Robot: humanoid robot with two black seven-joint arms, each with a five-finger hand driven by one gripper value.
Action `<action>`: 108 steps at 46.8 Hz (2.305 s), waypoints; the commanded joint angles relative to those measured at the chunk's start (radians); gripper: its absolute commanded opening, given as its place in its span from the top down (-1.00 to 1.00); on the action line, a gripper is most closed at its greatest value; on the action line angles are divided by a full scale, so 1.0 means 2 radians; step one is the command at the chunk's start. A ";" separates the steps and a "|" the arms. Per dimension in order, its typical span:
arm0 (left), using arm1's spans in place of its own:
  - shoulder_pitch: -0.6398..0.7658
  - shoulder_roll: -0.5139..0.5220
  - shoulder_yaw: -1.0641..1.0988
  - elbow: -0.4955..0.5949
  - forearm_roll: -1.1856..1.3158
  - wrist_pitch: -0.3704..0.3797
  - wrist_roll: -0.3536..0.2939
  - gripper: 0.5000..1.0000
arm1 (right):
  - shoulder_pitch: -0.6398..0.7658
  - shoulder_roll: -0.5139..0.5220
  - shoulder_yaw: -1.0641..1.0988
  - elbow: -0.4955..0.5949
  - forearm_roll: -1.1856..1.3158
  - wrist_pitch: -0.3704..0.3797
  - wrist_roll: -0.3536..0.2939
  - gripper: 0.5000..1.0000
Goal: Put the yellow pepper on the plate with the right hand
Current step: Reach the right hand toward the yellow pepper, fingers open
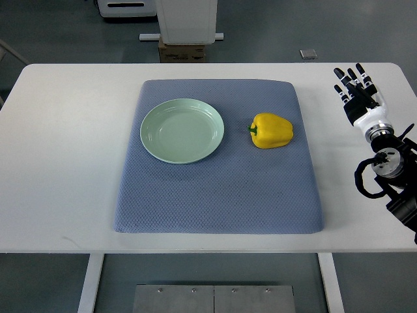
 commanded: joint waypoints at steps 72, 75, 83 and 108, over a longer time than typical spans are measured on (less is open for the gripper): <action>0.000 0.000 0.000 0.000 0.000 0.000 0.000 -1.00 | 0.037 -0.130 -0.312 0.197 -0.301 -0.160 0.116 -1.00; 0.000 0.000 0.000 0.000 0.000 0.000 0.000 -1.00 | 0.045 -0.129 -0.326 0.198 -0.301 -0.165 0.116 -0.98; 0.000 0.000 0.000 0.000 0.000 0.000 0.000 -1.00 | 0.062 -0.128 -0.365 0.200 -0.301 -0.182 0.116 -0.77; 0.000 0.000 0.000 0.000 0.000 0.000 0.000 -1.00 | 0.093 -0.089 -0.427 0.180 -0.320 -0.194 0.116 -0.64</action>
